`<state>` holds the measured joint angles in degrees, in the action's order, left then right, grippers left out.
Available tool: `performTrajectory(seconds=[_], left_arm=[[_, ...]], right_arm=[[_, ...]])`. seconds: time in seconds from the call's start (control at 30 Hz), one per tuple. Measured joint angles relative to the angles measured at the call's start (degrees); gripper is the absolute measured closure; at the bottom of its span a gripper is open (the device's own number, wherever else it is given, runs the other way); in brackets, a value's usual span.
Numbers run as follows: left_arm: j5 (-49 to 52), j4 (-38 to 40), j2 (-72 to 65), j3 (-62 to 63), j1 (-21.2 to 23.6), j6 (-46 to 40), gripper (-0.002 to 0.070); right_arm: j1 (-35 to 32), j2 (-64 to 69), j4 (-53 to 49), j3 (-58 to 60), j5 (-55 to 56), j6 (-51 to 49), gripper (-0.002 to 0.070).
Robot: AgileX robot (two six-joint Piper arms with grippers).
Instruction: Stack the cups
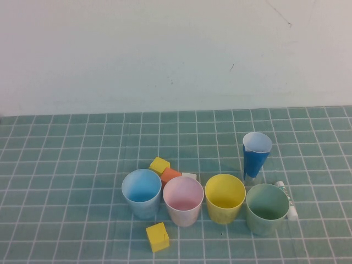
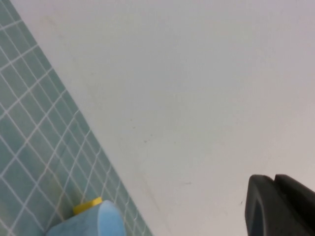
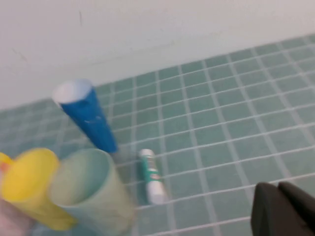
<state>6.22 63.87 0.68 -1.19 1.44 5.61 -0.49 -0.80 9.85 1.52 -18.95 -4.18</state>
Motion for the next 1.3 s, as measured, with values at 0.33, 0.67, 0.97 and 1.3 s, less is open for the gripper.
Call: performTrajectory(seconds=[0.33,0.67,0.97,1.3], left_arm=[[-5.0,6.4,0.0,0.0,0.0,-4.6,0.0677],[14.7,-9.4,-13.5,11.8,0.0,-17.0,0.0677],[33.9,-33.3,-47.1,37.8,0.0,-23.1,0.0677],[39.8,-42.8,-77.7,58.4,-9.6,-23.2,0.0677]], right_arm=[[0.0,0.0,22.5,0.1,0.1,-4.8,0.0679],[0.0,0.0,20.4,0.1,3.3,1.9,0.0678],[0.0,0.0,19.7,0.1,0.2,3.3,0.0679],[0.0,0.0,19.7,0.1,0.0,4.7,0.0679]])
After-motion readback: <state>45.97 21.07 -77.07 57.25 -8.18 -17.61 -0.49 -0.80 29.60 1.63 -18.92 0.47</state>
